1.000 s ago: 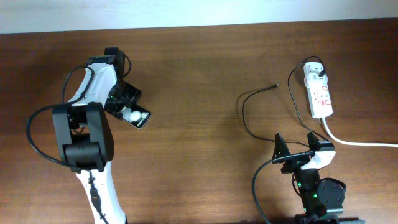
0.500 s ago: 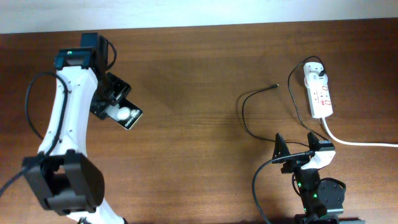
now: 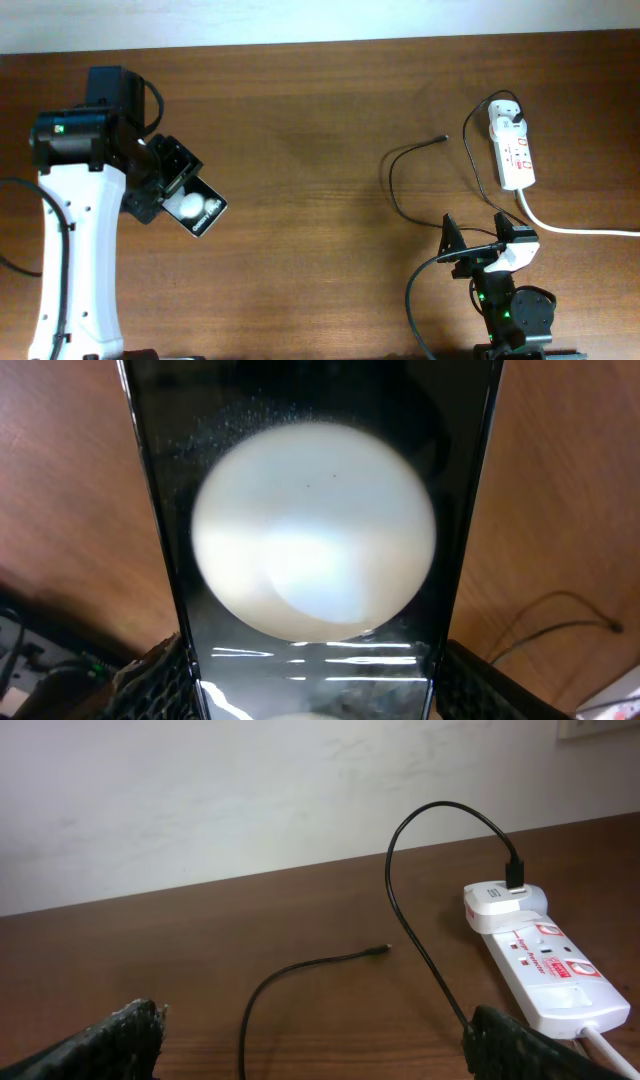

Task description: Plug charger to phone and switch on socket

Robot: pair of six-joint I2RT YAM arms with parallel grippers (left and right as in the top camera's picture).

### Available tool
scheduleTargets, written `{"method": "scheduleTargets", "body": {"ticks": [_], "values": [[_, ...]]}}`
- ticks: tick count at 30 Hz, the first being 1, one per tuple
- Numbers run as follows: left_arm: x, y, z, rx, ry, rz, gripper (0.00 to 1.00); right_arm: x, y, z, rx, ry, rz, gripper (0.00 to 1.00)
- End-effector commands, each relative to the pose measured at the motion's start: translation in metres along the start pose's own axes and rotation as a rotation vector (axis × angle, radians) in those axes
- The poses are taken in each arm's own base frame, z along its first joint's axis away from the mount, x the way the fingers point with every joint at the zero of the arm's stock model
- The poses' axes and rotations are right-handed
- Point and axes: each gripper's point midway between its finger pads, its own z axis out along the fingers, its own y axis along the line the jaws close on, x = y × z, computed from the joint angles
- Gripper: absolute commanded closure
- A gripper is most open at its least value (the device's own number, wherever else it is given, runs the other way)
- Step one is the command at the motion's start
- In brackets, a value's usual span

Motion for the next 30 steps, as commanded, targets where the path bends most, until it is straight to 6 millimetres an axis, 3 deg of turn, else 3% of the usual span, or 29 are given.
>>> {"method": "scheduleTargets", "body": {"ticks": [1, 7, 23, 25, 27, 30], "values": [[0.008, -0.009, -0.002, 0.058, 0.042, 0.041, 0.47, 0.003, 0.000, 0.000, 0.002, 0.004, 0.004, 0.01], [0.011, -0.014, 0.003, 0.071, 0.081, 0.068, 0.48, 0.003, 0.000, 0.000, 0.002, 0.004, 0.004, 0.01], [0.042, -0.067, 0.069, 0.225, 0.540, 0.130, 0.50, 0.003, 0.000, 0.000, 0.002, 0.004, 0.004, 0.01], [0.048, -0.076, 0.068, 0.277, 0.594, 0.138, 0.51, 0.003, 0.000, 0.000, 0.002, 0.004, 0.004, 0.01], [0.061, -0.090, 0.054, 0.395, 0.680, 0.148, 0.52, 0.003, 0.000, 0.000, 0.002, 0.004, 0.004, 0.01], [0.069, -0.092, 0.045, 0.419, 0.735, 0.125, 0.53, 0.003, 0.000, 0.000, 0.002, 0.004, 0.004, 0.01]]}}
